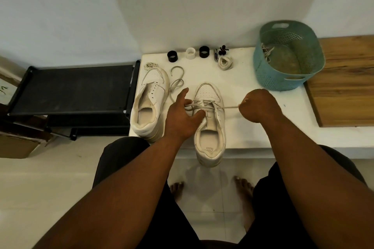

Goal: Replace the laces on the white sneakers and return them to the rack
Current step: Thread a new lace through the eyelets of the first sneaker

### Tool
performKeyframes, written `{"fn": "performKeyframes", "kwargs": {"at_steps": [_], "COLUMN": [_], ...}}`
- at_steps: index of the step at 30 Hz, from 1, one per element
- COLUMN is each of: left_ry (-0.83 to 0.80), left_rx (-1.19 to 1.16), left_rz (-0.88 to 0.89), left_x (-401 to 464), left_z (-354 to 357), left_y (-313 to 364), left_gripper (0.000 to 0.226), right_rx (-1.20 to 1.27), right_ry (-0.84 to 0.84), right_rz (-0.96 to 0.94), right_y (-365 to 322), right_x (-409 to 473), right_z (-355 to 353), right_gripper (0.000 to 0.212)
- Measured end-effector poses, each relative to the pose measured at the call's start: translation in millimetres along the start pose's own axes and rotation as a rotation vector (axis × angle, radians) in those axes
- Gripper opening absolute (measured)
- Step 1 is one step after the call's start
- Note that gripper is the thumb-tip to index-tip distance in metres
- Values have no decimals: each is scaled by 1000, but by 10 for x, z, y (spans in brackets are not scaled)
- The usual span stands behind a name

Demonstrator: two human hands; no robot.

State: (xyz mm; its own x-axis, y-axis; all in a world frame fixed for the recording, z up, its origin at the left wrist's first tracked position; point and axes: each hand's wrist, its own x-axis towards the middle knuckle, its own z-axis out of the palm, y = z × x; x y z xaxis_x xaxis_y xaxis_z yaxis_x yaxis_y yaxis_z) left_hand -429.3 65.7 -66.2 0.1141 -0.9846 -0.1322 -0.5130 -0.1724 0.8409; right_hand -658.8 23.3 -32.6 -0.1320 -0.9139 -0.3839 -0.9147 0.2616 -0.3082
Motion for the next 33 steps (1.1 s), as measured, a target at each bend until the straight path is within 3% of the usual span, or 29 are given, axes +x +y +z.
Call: {"fn": "performKeyframes", "kwargs": {"at_steps": [2,4,9,11,13,17,19,22,26,33], "left_ry": [-5,-30,-117,-117,-110,-100,-104,-98,-103,-106], "left_rx": [-7,-27,-125,-138,-124,-143,-155,-165,-174,-151], "left_rz": [8,33,23,18,15,-2,-12,-17,-29,-57], "left_x": [3,9,30,41,37,18,22,35,36,30], "left_z": [-7,-16,36,40,40,48,50,58,57,36], "left_y": [-10,-11,31,16,-7,-16,-24,-35,-27,-11], "left_gripper": [80,89,105,105,104,105,106,107,105,110], "right_rx": [-62,-60,117,166,143,1,-28,48,145,-54], "right_ry": [-104,-123,-6,9,9,76,22,-55,11,133], "right_rz": [53,-16,-220,-246,-205,47,100,-81,-309,17], "right_y": [-46,-152,-286,-294,-262,-66,-27,-127,-280,-48], "right_x": [-62,-138,-182,-177,-176,-134,-147,-196,-226,-143], "right_z": [31,58,131,184,144,-64,-60,41,126,-35], "right_gripper": [30,37,6,8,7,3,6,33,16,16]}}
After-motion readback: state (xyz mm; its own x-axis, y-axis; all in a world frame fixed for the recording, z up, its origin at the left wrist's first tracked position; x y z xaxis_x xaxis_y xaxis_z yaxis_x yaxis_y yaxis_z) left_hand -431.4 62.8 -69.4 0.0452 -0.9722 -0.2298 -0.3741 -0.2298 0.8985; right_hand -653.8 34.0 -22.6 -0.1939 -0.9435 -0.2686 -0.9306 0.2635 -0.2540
